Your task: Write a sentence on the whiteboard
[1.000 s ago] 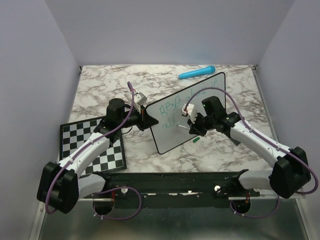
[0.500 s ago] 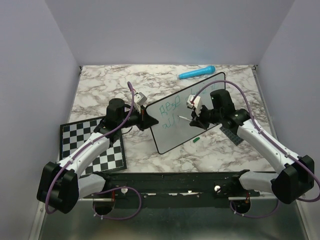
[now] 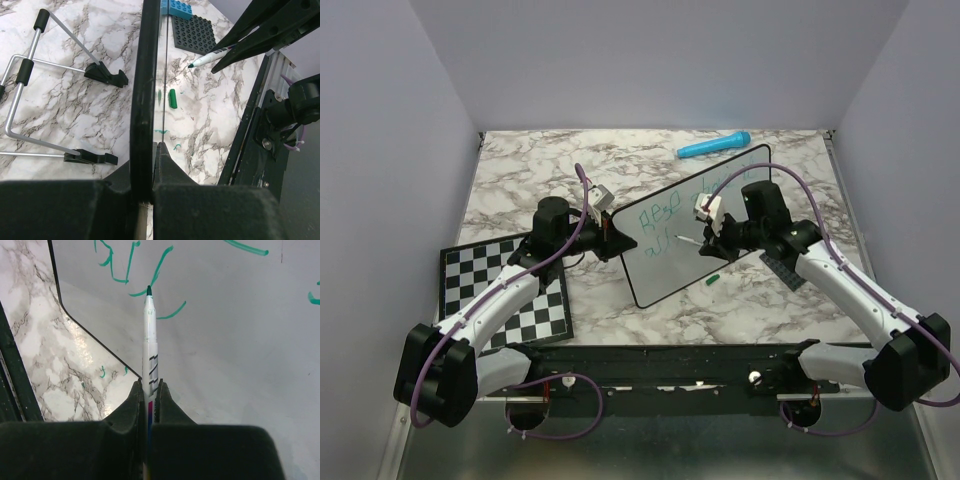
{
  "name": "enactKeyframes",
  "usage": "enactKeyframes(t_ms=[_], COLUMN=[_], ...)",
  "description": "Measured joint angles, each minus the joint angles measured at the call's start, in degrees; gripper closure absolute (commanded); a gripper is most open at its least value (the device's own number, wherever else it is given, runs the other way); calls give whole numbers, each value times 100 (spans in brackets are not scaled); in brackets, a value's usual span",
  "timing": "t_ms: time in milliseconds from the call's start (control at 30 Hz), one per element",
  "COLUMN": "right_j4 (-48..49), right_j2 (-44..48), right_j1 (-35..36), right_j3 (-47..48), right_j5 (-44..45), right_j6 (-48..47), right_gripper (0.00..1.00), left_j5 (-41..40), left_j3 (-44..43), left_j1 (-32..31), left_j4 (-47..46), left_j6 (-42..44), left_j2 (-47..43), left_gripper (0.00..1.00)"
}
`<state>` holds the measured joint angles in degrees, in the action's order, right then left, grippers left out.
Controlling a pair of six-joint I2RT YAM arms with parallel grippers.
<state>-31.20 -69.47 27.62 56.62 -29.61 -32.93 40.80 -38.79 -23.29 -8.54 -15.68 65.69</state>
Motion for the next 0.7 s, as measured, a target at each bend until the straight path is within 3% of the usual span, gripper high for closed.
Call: enactKeyframes(t_ms=[267, 700], right_j4=[0, -92], right_j2=[0, 455], right_j1=[-127, -1515], right_j3=[-68, -70], right_j5=[-35, -527], right_j6=[-7, -223], right_gripper=[100, 100], left_j5=[0, 0], left_j3=[0, 0], left_j1=[0, 0], left_j4=[0, 2], left_j6=[0, 2], left_j2=[0, -2], left_gripper=[100, 100])
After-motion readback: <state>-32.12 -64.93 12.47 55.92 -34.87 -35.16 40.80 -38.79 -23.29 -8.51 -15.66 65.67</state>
